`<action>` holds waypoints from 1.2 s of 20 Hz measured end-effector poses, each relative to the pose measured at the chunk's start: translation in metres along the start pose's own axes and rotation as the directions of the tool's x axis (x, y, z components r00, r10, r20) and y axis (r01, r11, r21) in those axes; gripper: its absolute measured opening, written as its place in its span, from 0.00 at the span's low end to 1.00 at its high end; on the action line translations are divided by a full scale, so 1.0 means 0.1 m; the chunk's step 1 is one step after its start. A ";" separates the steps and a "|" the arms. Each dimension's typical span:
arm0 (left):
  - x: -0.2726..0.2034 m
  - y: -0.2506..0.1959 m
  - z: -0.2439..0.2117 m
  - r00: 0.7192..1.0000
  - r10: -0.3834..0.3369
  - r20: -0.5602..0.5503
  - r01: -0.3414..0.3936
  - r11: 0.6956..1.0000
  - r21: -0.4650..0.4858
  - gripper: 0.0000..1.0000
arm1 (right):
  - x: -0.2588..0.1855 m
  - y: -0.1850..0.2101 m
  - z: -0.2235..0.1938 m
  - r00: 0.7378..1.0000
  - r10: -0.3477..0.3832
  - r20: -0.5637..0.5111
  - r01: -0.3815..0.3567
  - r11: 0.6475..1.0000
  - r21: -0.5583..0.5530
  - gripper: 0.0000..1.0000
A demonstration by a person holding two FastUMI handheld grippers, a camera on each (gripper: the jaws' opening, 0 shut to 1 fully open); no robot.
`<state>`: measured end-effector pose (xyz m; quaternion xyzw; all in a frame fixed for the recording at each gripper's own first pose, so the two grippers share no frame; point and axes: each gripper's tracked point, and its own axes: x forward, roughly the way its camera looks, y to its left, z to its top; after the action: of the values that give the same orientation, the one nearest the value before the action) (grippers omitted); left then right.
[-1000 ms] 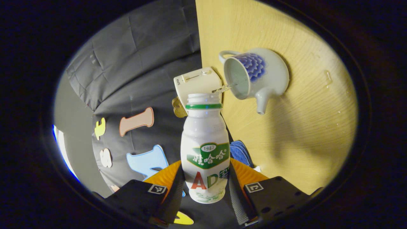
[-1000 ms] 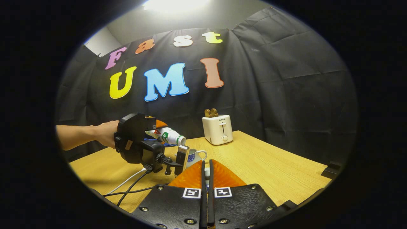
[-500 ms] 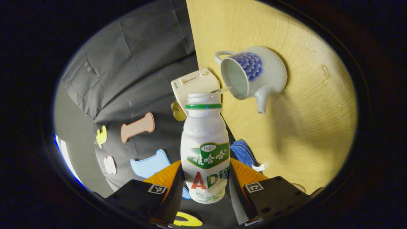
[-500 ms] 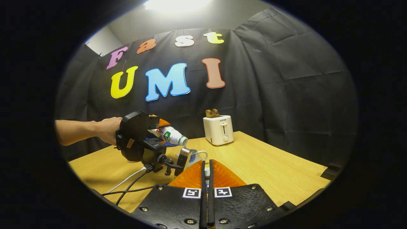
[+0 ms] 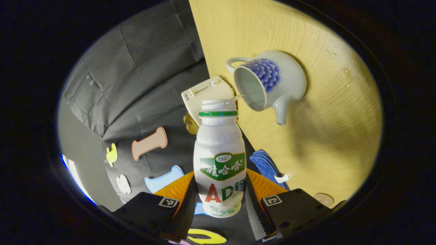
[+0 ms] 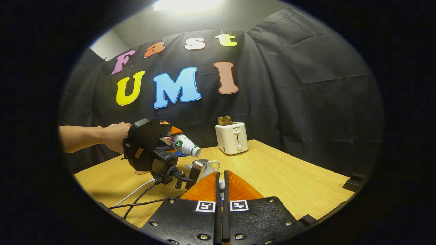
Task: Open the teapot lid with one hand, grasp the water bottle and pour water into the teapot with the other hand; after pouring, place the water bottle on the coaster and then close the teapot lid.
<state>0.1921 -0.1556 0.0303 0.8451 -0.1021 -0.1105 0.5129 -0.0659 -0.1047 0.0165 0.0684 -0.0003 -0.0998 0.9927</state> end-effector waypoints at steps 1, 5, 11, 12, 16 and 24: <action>0.01 0.01 -0.02 1.000 0.001 -0.003 -0.001 1.000 0.006 0.75 | 0.00 0.00 -0.01 1.000 -0.003 0.001 0.003 1.000 0.000 0.01; 0.01 0.06 -0.06 1.000 0.006 -0.013 -0.005 1.000 0.028 0.79 | -0.01 0.01 -0.02 1.000 -0.003 -0.010 0.003 1.000 0.013 0.01; 0.01 0.09 -0.05 1.000 0.027 -0.005 -0.027 0.999 0.034 0.80 | -0.02 -0.01 -0.01 1.000 -0.009 -0.013 0.009 1.000 0.007 0.01; 0.02 0.09 -0.06 1.000 0.026 -0.004 -0.026 0.999 0.032 0.80 | -0.02 -0.01 -0.02 1.000 -0.009 -0.015 0.009 1.000 0.007 0.01; 0.02 0.07 -0.06 1.000 0.022 -0.009 -0.021 1.000 0.023 0.80 | -0.02 -0.02 -0.01 1.000 -0.009 -0.013 0.009 1.000 0.005 0.01; 0.03 -0.13 -0.01 0.999 -0.046 0.021 0.049 0.988 -0.148 0.74 | -0.02 -0.02 0.01 1.000 -0.009 -0.004 0.009 1.000 -0.003 0.01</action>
<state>0.1961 -0.1493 0.0190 0.8058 -0.0781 -0.1375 0.5707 -0.0687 -0.1064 0.0171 0.0671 0.0021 -0.1042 0.9923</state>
